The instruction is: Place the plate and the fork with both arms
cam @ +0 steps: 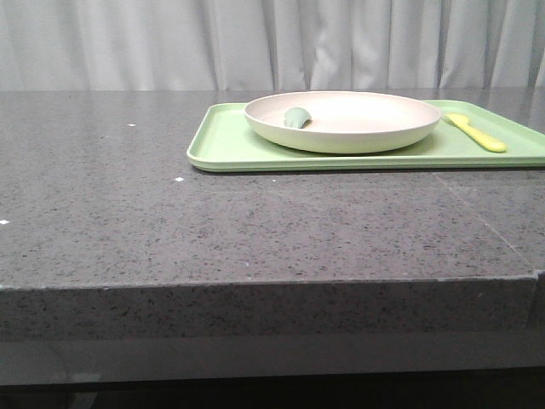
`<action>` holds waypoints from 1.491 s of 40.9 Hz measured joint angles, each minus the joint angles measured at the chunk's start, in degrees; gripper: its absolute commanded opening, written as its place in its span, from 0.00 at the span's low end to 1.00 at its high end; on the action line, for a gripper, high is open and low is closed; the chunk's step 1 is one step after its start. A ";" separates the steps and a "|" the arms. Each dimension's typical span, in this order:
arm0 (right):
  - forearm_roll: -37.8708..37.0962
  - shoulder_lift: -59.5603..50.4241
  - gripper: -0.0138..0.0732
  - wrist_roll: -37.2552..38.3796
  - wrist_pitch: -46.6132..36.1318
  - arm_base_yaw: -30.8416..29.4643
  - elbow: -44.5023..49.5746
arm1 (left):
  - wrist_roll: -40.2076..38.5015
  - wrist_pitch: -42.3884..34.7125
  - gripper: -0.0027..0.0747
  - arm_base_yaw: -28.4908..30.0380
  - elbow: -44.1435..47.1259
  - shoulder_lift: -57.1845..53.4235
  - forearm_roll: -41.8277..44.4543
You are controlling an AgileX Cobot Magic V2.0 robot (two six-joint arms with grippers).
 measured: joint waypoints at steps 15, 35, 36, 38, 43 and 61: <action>3.31 -4.88 0.09 0.00 -8.11 0.00 14.65 | 0.00 0.00 0.01 0.00 0.00 0.00 0.00; 3.51 -5.44 0.09 0.00 -7.41 0.00 14.65 | 0.00 -0.03 0.01 0.00 0.00 0.00 0.00; 3.51 -5.44 0.09 0.00 -7.41 0.00 14.65 | 0.00 -0.03 0.01 0.00 0.00 0.00 0.00; 3.51 -5.44 0.09 0.00 -7.41 0.00 14.65 | 0.00 -0.03 0.01 0.00 0.00 0.00 0.00; 3.51 -5.44 0.09 0.00 -7.41 0.00 14.65 | 0.00 -0.03 0.01 0.00 0.00 0.00 0.00; 3.56 -5.44 0.09 0.00 -7.41 0.00 14.65 | 0.00 -0.03 0.01 0.00 0.00 0.00 0.00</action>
